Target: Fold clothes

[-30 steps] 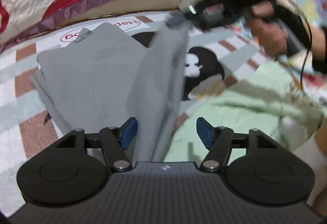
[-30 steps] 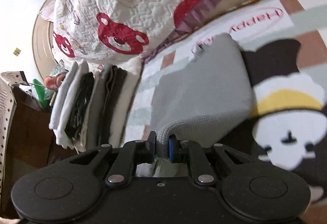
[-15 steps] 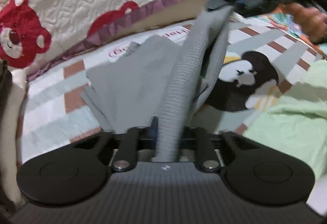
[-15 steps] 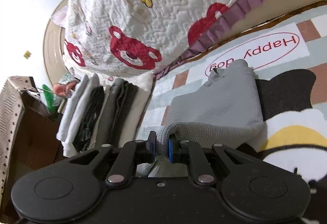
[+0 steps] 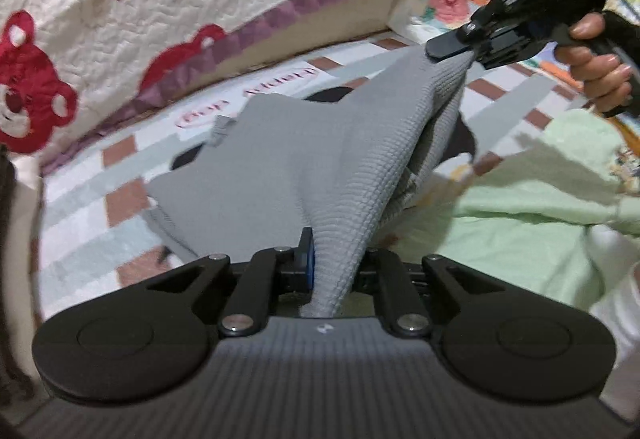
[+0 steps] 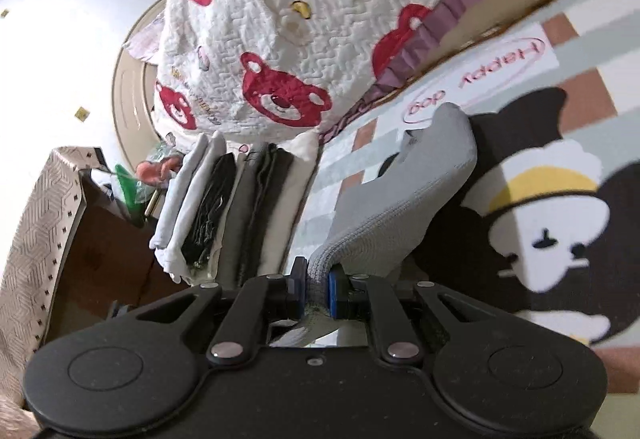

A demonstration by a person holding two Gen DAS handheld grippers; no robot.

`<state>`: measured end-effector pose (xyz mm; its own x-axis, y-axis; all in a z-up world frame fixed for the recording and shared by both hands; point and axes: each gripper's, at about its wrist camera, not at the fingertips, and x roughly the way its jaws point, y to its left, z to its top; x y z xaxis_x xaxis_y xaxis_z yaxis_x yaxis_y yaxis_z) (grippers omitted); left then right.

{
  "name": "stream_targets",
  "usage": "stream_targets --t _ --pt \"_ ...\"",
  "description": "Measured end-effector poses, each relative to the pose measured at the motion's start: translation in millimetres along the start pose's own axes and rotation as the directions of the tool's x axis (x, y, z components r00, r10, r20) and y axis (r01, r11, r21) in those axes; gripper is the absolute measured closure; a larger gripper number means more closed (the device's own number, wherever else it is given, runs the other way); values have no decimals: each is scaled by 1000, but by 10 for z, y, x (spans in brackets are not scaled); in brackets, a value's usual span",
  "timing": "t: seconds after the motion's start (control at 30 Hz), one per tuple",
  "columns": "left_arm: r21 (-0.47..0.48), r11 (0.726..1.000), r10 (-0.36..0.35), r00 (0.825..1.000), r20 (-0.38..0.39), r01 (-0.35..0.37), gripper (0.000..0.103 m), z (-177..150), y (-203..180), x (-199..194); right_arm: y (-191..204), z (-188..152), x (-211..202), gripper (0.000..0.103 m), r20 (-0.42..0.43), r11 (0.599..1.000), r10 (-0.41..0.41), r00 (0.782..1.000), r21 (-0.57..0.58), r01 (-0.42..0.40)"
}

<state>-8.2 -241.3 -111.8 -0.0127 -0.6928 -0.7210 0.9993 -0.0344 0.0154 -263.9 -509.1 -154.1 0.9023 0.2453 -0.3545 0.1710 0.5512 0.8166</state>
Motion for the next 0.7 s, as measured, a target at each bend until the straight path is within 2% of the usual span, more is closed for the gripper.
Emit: stream_targets --t 0.1,0.27,0.47,0.6,0.7 --pt "12 999 -51 998 -36 52 93 130 144 96 -165 175 125 90 -22 999 -34 999 34 35" --pt "21 991 -130 987 -95 132 92 358 409 263 -389 673 548 90 -49 987 -64 997 145 70" --pt "-80 991 -123 980 -155 111 92 597 1068 782 -532 1214 1102 90 -87 969 -155 984 179 168" --pt "-143 984 -133 976 -172 109 92 553 1353 1115 -726 1387 1422 90 -115 952 -192 975 218 213" --pt "-208 968 -176 970 -166 140 89 461 1554 1276 -846 1440 1569 90 -138 940 -209 968 243 238"
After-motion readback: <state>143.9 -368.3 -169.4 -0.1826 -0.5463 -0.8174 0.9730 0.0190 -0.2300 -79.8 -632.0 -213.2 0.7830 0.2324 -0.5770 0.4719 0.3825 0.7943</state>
